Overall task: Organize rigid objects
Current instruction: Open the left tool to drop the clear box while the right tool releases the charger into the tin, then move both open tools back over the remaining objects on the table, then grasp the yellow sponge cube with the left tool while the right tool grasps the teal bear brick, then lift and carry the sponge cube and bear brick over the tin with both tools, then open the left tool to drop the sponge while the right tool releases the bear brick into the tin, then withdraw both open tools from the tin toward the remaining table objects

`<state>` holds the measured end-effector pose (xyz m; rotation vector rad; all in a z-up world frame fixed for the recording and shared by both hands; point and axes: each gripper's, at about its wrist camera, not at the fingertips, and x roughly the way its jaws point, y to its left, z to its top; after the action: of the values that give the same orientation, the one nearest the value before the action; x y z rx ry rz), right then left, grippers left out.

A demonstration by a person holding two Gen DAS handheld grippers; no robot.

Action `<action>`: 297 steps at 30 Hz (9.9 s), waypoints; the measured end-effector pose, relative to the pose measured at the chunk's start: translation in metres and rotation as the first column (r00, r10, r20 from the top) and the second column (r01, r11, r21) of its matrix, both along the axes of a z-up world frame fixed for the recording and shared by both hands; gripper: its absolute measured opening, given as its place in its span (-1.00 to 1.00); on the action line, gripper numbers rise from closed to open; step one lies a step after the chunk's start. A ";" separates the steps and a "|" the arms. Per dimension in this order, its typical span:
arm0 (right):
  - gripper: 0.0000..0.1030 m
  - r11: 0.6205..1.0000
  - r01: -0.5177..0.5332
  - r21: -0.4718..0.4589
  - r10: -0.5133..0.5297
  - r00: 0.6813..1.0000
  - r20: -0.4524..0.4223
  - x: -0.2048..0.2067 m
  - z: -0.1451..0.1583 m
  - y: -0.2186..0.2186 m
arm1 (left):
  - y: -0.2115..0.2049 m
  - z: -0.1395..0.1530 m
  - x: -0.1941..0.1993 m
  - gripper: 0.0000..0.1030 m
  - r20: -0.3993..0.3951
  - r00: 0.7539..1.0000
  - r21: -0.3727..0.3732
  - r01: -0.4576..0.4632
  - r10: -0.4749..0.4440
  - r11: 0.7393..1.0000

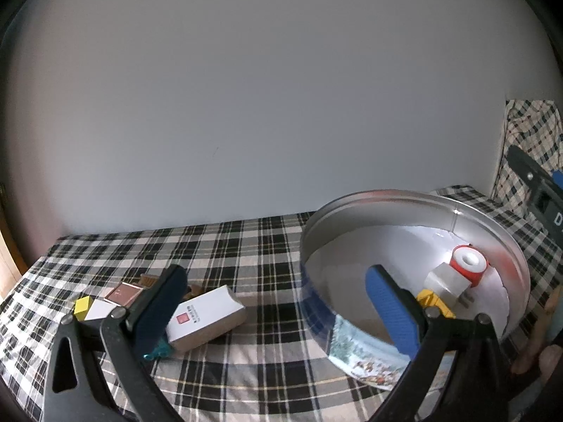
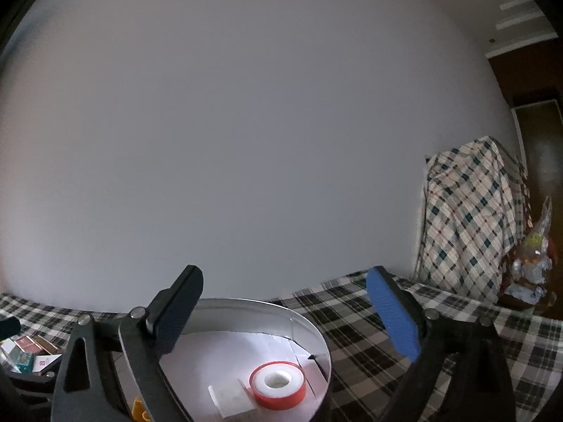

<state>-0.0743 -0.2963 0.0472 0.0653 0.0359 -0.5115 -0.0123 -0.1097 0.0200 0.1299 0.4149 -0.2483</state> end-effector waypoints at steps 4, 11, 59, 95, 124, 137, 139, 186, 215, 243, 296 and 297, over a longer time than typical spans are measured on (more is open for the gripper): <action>0.87 1.000 0.006 0.012 -0.006 1.000 -0.010 -0.005 -0.001 0.001 | 0.014 0.000 0.001 0.99 -0.009 1.000 -0.007 -0.011 0.011 1.000; 0.87 0.999 0.035 -0.008 -0.035 0.999 -0.004 -0.015 -0.001 0.009 | 0.042 0.000 0.005 0.99 -0.008 0.999 -0.009 -0.038 0.038 0.999; 0.51 0.809 -0.549 0.210 0.564 0.625 -0.540 0.114 -0.057 0.258 | 0.287 -0.020 0.089 0.99 -0.236 0.876 -0.066 -0.446 0.421 0.892; -0.34 0.745 -0.661 0.091 0.609 0.618 -0.497 0.077 -0.045 0.245 | 0.257 -0.024 0.123 0.74 -0.361 0.898 -0.194 -0.335 0.250 0.922; -0.34 0.778 -0.605 0.172 0.613 0.669 -0.421 0.081 -0.038 0.215 | 0.276 -0.054 0.109 -0.56 -0.468 0.847 -0.075 -0.324 0.253 0.943; -0.34 0.833 -0.550 0.059 0.546 0.800 -0.250 0.057 -0.007 0.164 | 0.238 -0.009 0.071 -0.56 -0.137 0.972 -0.168 -0.211 0.189 0.963; -0.34 0.853 -0.521 0.036 0.514 0.823 -0.243 0.055 -0.006 0.153 | 0.230 -0.005 0.065 -0.56 -0.112 0.978 -0.181 -0.197 0.178 0.964; -0.34 0.953 -0.292 0.076 0.301 0.940 -0.162 0.040 0.007 -0.022 | -0.010 0.009 0.023 -0.56 -0.022 0.996 -0.196 0.080 -0.085 0.977; -0.34 0.977 -0.201 0.068 0.210 0.960 -0.182 0.041 0.010 -0.044 | -0.063 0.013 0.023 -0.56 -0.025 0.986 -0.191 0.159 -0.167 0.969; -0.34 0.965 -0.186 0.183 0.244 0.890 -0.386 0.095 -0.022 -0.062 | -0.119 0.004 0.054 -0.56 -0.214 0.970 0.005 0.116 -0.112 0.993; 0.96 0.996 0.057 -0.062 -0.054 0.997 0.051 0.002 -0.007 -0.023 | -0.025 0.005 -0.002 0.99 0.137 0.984 0.012 -0.112 0.110 0.994; 0.96 0.996 0.067 -0.062 -0.063 0.996 0.062 -0.001 -0.007 -0.022 | -0.023 0.006 -0.003 0.99 0.137 0.985 0.005 -0.105 0.104 0.994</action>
<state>-0.0755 -0.3185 0.0405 0.0187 -0.0416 -0.5750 -0.0157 -0.1329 0.0256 0.1356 0.2857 -0.1327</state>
